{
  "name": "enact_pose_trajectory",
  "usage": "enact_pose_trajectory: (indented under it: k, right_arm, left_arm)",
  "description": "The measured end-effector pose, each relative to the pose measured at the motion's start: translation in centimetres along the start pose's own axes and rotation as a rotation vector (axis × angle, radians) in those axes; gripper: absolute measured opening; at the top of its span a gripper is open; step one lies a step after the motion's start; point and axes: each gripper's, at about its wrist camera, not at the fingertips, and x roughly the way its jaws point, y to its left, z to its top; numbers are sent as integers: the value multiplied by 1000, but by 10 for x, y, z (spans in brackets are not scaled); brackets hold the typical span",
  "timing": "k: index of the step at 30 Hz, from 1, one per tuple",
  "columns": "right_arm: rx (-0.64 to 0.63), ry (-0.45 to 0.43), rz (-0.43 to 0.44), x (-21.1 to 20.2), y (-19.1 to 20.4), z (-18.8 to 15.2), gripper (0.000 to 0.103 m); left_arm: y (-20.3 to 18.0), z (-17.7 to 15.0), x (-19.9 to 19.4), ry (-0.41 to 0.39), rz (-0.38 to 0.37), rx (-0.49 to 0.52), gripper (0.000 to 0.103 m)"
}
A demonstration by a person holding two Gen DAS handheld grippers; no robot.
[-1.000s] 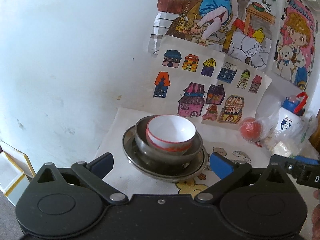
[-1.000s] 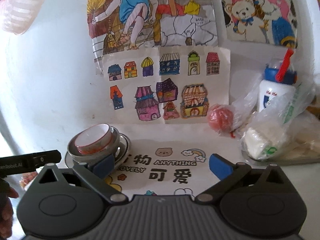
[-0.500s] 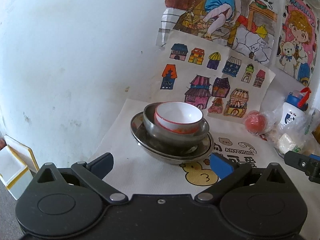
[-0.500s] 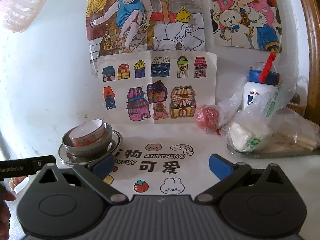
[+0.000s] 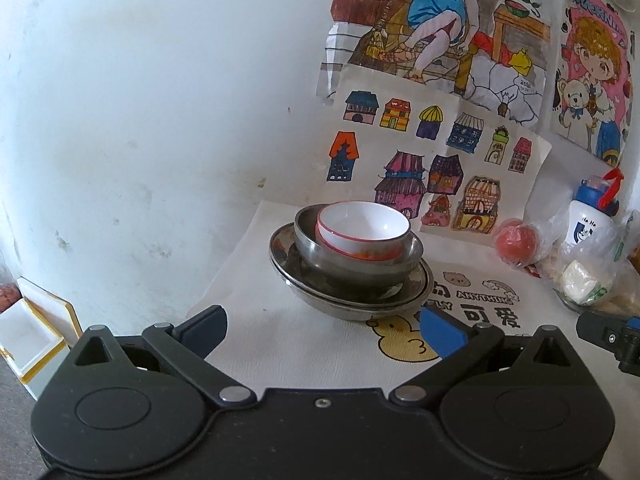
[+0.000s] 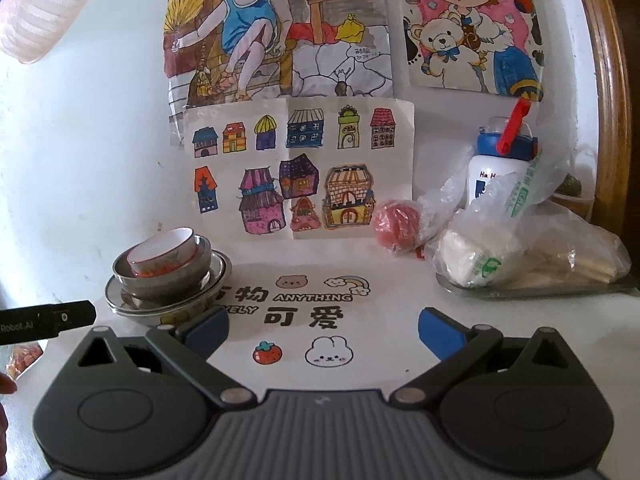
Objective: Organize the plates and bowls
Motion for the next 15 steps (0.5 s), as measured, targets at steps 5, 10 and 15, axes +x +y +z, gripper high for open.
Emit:
enact_pose_trajectory:
  k: [5, 10, 15]
  right_arm:
    - [11, -1, -8, -1, 0, -4, 103]
    - [21, 5, -8, -2, -1, -8, 103]
    - [12, 13, -10, 0, 0, -9, 103]
  left_arm:
    - [-2, -5, -1, 1, 2, 8, 102]
    - [-2, -6, -1, 5, 6, 12, 102]
    - [-1, -8, 1, 9, 6, 8, 102]
